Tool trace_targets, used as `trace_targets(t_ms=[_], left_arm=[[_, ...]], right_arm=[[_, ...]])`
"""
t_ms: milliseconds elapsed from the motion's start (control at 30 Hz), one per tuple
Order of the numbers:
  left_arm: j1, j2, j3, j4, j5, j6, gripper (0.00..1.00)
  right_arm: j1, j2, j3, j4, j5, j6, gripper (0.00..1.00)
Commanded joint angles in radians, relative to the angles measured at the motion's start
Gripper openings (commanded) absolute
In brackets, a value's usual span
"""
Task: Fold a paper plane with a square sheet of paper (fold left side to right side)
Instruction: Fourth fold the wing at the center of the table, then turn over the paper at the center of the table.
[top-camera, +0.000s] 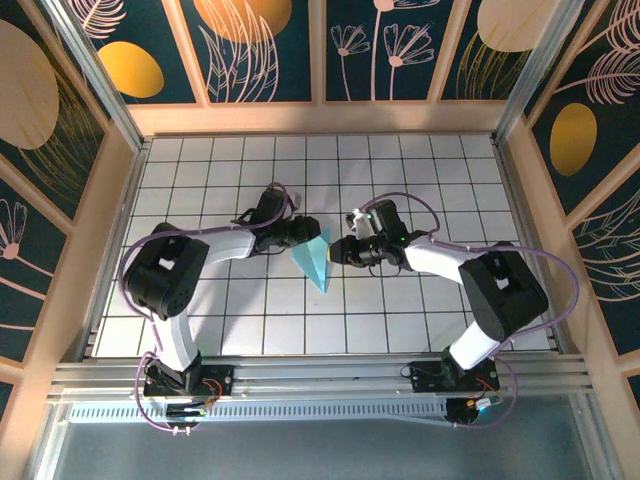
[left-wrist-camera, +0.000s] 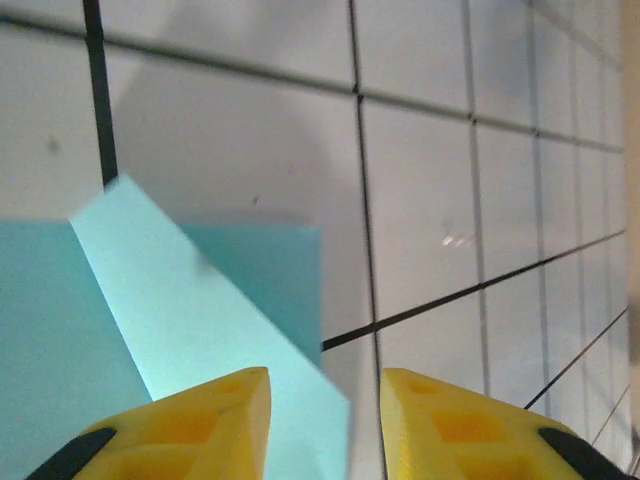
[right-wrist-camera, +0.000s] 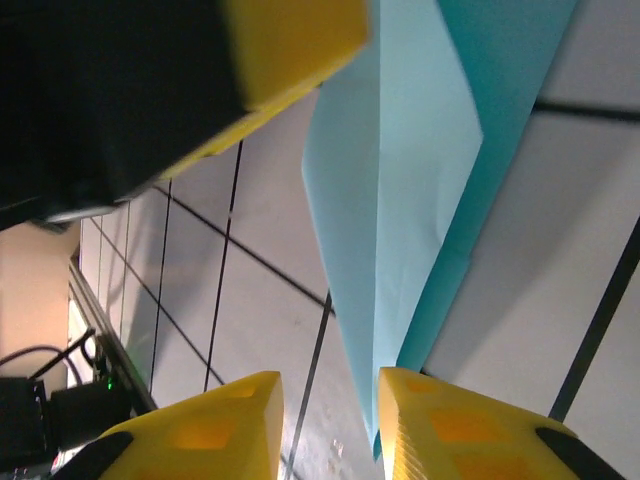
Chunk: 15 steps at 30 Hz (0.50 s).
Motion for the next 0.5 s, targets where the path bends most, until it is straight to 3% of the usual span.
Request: trace_targets(t_ms=[0, 200, 467], left_arm=[[0.041, -0.103, -0.006, -0.011, -0.072, -0.002, 0.40], [0.088, -0.214, -0.129, 0.012, -0.125, -0.022, 0.47], [0.090, -0.229, -0.178, 0.019, -0.130, -0.032, 0.49]], right_arm=[[-0.002, 0.065, -0.001, 0.143, 0.027, 0.005, 0.32], [-0.002, 0.179, 0.045, 0.184, 0.014, 0.013, 0.34], [-0.001, 0.234, 0.061, 0.212, -0.020, 0.021, 0.30]])
